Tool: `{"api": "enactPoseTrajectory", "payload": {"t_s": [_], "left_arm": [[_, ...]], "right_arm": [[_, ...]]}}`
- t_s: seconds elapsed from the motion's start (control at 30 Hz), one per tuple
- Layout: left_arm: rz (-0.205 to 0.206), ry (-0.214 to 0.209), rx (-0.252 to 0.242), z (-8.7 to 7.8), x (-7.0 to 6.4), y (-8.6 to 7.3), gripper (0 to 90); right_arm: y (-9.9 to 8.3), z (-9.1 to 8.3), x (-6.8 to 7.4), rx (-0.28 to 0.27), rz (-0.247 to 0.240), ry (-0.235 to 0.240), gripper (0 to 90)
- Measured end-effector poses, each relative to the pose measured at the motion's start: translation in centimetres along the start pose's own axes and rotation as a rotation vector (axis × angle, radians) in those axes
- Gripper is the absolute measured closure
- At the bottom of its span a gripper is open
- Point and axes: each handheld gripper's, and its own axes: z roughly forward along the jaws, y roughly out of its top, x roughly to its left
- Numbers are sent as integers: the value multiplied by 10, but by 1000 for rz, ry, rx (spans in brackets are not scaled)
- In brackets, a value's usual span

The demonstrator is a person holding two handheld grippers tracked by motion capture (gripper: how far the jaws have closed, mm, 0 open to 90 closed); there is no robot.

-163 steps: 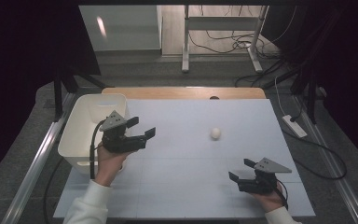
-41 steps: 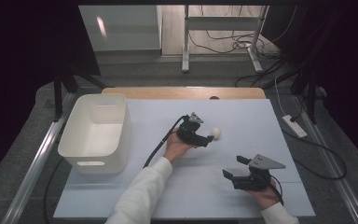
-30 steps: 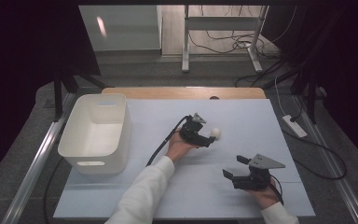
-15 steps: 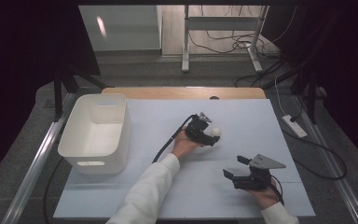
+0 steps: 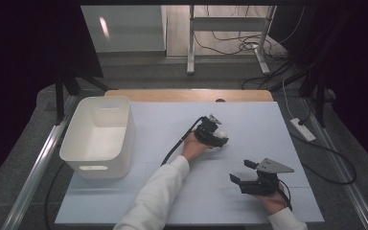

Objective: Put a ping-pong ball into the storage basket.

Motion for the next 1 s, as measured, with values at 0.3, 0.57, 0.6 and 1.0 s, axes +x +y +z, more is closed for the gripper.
{"api": "enactPoseTrajectory", "payload": {"t_s": [0.3, 0.57, 0.6, 1.0], "left_arm": [[19, -33, 10, 0, -1, 0, 509], [28, -39, 7, -7, -3, 2, 512], [33, -41, 6, -9, -4, 2, 512], [28, -60, -36, -31, -14, 5, 512]], "right_arm": [[0, 0, 0, 1, -1, -1, 164], [0, -1, -1, 0, 0, -6, 165], [0, -1, -1, -1, 1, -5, 165], [-1, -1, -1, 2, -4, -14, 166]]}}
